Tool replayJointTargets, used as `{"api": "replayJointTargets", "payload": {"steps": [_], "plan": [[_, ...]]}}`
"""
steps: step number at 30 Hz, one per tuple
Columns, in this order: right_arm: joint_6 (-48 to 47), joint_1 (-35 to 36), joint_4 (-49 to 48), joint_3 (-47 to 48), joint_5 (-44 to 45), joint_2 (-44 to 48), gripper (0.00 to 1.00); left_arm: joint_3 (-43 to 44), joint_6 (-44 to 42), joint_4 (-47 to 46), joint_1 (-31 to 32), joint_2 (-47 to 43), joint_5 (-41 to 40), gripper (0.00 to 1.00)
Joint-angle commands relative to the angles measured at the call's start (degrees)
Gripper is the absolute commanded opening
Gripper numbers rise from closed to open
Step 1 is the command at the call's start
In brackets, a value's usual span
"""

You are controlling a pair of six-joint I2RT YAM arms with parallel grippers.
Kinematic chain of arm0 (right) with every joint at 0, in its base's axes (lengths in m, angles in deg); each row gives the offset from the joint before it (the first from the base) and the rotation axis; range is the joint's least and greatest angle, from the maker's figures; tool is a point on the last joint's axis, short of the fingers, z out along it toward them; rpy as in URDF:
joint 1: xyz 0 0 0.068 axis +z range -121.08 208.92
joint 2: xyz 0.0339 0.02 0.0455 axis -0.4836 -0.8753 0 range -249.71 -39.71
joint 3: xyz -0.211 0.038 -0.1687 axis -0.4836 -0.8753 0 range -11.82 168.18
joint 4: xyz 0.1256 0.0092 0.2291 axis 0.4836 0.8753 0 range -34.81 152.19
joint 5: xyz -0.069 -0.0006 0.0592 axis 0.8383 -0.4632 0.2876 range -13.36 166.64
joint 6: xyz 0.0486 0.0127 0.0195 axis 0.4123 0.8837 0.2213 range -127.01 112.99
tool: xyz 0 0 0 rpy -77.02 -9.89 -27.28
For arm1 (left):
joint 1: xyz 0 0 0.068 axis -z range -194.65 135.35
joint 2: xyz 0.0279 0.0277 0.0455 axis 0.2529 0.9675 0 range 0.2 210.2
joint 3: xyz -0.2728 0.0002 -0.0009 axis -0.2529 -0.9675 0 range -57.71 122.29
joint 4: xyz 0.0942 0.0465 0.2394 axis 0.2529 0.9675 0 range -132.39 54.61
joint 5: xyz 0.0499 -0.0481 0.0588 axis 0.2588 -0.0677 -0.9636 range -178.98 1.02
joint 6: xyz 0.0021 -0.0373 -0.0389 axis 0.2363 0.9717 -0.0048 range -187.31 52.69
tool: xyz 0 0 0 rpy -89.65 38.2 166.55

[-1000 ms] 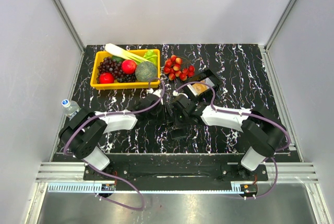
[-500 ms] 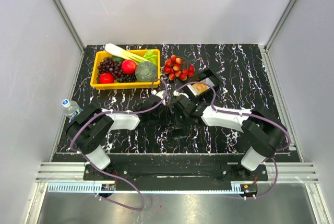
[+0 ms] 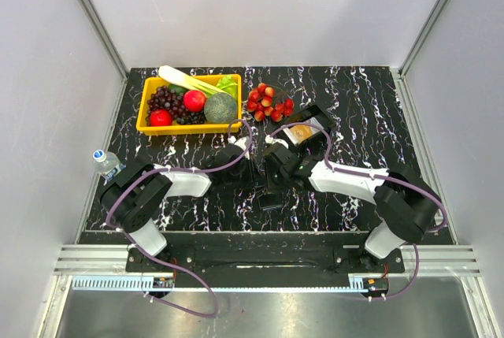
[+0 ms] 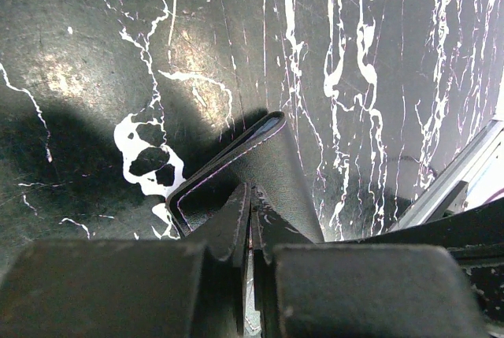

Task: Put the credit cards into the card holder
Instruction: Close the card holder at the center of the board.

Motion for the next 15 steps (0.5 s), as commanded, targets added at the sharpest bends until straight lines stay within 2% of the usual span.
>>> {"api": "replayJointTargets", "payload": {"steps": [1, 6, 15], "plan": [[1.6, -0.1, -1.3, -0.1, -1.1, -1.2, 0.00, -1.4, -1.3, 4.2, 0.6, 1.7, -3.2, 0.03], [2.7, -1.4, -3.7, -1.4, -4.8, -2.5, 0.00, -1.4, -1.3, 4.5, 0.7, 1.5, -3.3, 0.02], [2.2, -3.1, -4.6, -2.9, -4.7, 0.0, 0.00, -1.4, -1.3, 4.5, 0.7, 1.5, -3.3, 0.02]]}}
